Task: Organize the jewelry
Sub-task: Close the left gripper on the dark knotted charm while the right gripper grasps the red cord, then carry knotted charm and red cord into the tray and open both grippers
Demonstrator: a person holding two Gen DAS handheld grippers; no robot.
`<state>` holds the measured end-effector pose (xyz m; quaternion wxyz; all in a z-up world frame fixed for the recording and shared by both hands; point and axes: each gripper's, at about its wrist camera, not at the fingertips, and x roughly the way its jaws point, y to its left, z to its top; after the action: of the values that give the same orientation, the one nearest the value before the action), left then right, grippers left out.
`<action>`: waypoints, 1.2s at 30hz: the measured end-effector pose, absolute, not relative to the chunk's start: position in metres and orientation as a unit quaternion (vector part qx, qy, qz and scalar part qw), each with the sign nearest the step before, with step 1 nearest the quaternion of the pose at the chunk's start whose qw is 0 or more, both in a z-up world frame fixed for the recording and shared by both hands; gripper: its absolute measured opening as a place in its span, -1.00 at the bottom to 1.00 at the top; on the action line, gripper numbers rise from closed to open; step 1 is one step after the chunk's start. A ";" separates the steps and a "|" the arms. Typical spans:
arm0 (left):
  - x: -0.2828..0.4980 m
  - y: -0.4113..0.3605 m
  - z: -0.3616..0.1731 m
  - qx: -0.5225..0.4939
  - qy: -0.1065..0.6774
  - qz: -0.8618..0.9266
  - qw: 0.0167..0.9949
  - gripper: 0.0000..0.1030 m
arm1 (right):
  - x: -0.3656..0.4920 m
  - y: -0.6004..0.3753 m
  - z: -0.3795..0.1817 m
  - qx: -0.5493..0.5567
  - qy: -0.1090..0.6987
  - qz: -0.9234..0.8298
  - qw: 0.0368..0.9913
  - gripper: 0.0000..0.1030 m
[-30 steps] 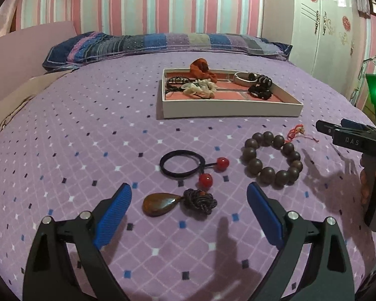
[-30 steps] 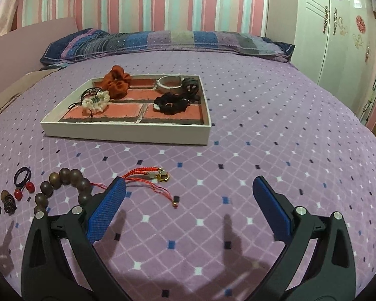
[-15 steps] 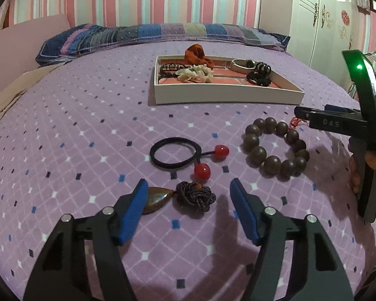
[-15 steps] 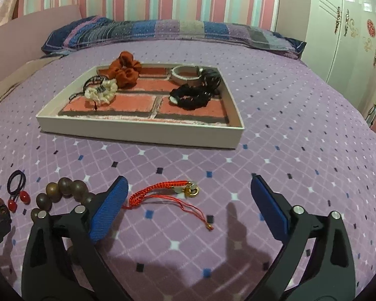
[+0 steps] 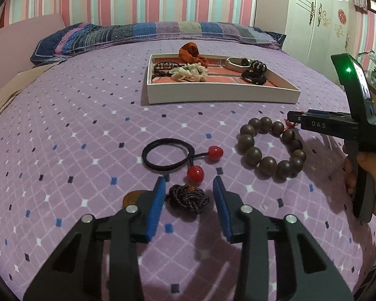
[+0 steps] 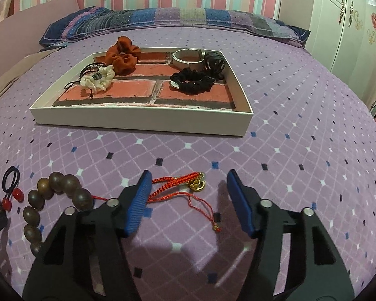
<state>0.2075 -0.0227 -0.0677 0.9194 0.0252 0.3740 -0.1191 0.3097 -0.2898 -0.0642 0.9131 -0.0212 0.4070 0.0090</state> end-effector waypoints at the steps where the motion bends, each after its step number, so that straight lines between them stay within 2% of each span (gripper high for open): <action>1: 0.207 -0.023 -0.068 0.026 0.374 -0.120 0.919 -0.26 | 0.310 -0.290 -0.064 -0.021 0.408 0.011 0.913 0.05; 3: 0.207 -0.024 -0.069 0.027 0.376 -0.122 0.918 -0.28 | 0.310 -0.289 -0.064 -0.023 0.409 0.013 0.912 -0.07; 13: 0.202 -0.025 -0.073 0.039 0.376 -0.123 0.918 -0.29 | 0.305 -0.288 -0.065 -0.020 0.416 0.018 0.909 -0.15; 16: 0.204 -0.025 -0.074 0.040 0.377 -0.118 0.918 -0.41 | 0.303 -0.285 -0.065 -0.027 0.416 0.023 0.909 -0.34; 18: 0.204 -0.024 -0.074 0.038 0.378 -0.119 0.917 -0.43 | 0.301 -0.281 -0.066 -0.035 0.418 0.027 0.907 -0.52; 22: 0.204 -0.027 -0.074 0.051 0.376 -0.117 0.918 -0.45 | 0.300 -0.278 -0.065 -0.039 0.417 0.030 0.907 -0.73; 24: 0.205 -0.028 -0.074 0.059 0.375 -0.114 0.918 -0.47 | 0.299 -0.279 -0.065 -0.035 0.418 0.031 0.907 -0.91; 36: 0.205 -0.025 -0.063 0.060 0.362 -0.106 0.924 -0.50 | 0.293 -0.286 -0.054 -0.013 0.390 0.042 0.920 -0.93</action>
<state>0.2054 -0.0250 -0.0631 0.9242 0.0597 0.3620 -0.1063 0.2929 -0.2856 -0.0544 0.9199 -0.0130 0.3897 0.0418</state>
